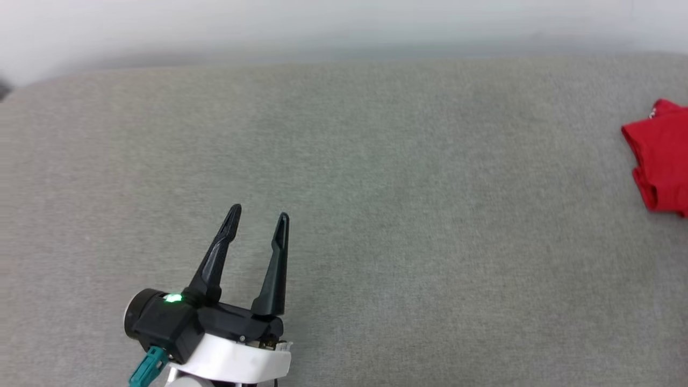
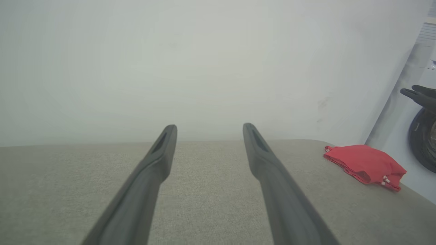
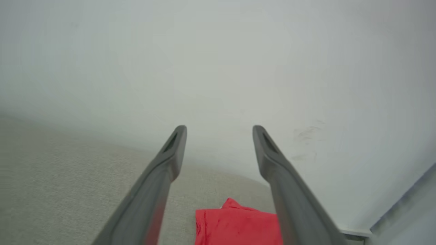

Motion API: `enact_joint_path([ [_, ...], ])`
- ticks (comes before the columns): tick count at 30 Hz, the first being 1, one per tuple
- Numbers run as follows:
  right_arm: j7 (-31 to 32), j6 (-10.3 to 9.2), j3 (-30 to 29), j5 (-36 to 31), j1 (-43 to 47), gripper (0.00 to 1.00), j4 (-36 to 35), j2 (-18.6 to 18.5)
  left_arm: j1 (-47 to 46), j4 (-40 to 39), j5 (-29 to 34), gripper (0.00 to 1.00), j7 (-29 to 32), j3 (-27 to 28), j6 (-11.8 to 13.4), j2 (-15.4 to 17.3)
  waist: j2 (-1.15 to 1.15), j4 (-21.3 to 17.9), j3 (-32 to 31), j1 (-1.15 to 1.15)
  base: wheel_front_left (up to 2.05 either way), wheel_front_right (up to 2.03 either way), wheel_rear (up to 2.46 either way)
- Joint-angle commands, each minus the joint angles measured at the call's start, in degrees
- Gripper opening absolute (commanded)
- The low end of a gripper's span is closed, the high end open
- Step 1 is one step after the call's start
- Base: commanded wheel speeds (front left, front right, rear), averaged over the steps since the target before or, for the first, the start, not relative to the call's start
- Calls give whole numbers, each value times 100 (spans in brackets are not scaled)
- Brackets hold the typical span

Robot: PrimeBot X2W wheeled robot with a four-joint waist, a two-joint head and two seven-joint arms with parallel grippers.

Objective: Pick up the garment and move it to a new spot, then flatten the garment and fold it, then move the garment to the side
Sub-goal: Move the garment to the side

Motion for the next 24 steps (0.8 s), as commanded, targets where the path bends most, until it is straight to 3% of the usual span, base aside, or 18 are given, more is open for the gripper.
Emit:
enact_joint_path([
  [1,-13,-7,-438,-270,545,100,-410,312,58,4,-13,100,-12,19,1,-4,0,177,-262,1,0,0,0],
  [6,-15,-7,-1484,-1093,2162,100,-1843,1388,276,132,101,100,-12,118,1,-9,0,377,-627,1,0,0,0],
  [10,-13,-6,-1820,-1406,3056,100,-2591,2089,478,200,298,100,-12,208,1,-16,0,484,-888,1,0,0,0],
  [24,-14,-7,-1696,-1571,4594,100,-3506,3041,923,247,796,100,-12,328,2,1,0,811,-1315,1,0,0,0],
])
